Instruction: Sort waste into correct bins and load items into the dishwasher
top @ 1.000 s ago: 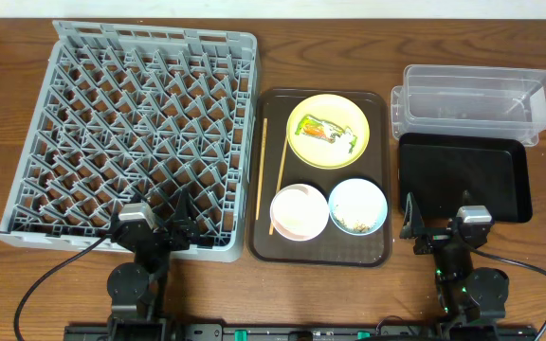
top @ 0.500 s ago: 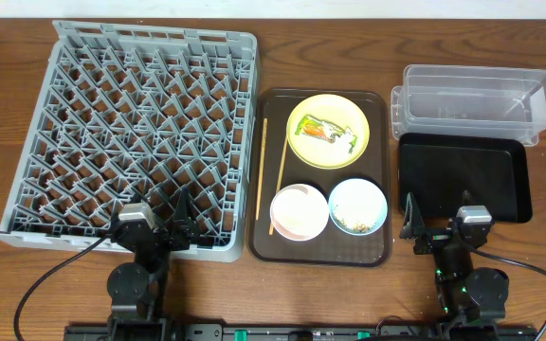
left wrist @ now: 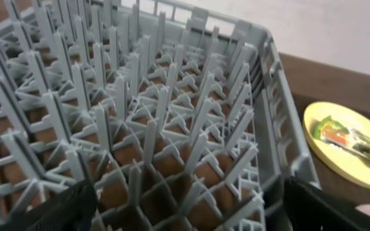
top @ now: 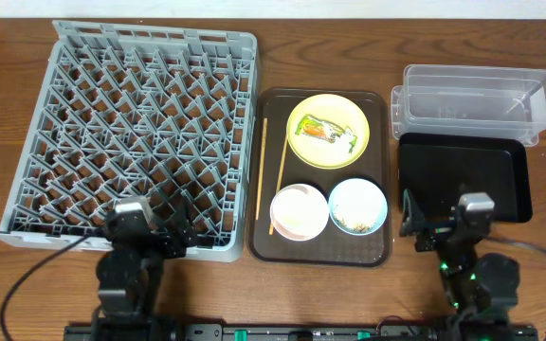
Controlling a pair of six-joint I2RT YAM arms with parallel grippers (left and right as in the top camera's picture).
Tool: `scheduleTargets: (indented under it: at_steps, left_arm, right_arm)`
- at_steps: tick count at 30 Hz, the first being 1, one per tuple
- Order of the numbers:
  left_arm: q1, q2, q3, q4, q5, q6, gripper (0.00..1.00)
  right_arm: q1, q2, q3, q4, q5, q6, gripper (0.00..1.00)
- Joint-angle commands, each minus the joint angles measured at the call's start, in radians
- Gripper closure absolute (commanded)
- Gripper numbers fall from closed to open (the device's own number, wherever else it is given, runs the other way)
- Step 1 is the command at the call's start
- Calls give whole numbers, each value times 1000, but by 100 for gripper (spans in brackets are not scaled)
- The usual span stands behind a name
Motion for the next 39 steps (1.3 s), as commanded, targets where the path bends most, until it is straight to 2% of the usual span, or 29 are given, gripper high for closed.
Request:
scheduleTargets:
  at_steps: [1, 9, 12, 18, 20, 22, 26, 30, 33, 36, 39]
  left_arm:
    - [-1, 152, 196, -132, 5, -12, 7]
    - [-1, 434, 494, -466, 6, -13, 7]
    - [-1, 518, 584, -563, 6, -13, 7]
    - [-1, 583, 633, -607, 6, -12, 7]
    - [-1, 587, 633, -607, 6, -12, 6]
    - [-1, 587, 633, -607, 5, -12, 7]
    - [-1, 587, 633, -607, 6, -12, 7]
    - [-1, 587, 633, -607, 6, -13, 7]
    - [-1, 587, 633, -607, 6, -12, 7]
    - [-1, 587, 633, -607, 6, -12, 7]
    - [-1, 587, 633, -607, 5, -12, 7]
  right_arm:
    - [5, 200, 195, -48, -82, 14, 1]
    - [5, 637, 613, -326, -212, -71, 1]
    - [5, 814, 803, -478, -278, -126, 1]
    - [27, 1162, 1221, -923, -274, -284, 1]
    - [32, 1250, 1330, -1012, -258, -296, 1]
    - [32, 1304, 1389, -1012, -272, -283, 1]
    - [36, 1360, 1388, -858, -386, -239, 1]
    - [78, 1427, 1385, -758, -335, -179, 2]
    - [145, 1489, 1385, -730, -212, -149, 11]
    - [213, 1559, 1385, -731, -6, -32, 15]
    - [251, 1618, 1385, -734, 23, 29, 20]
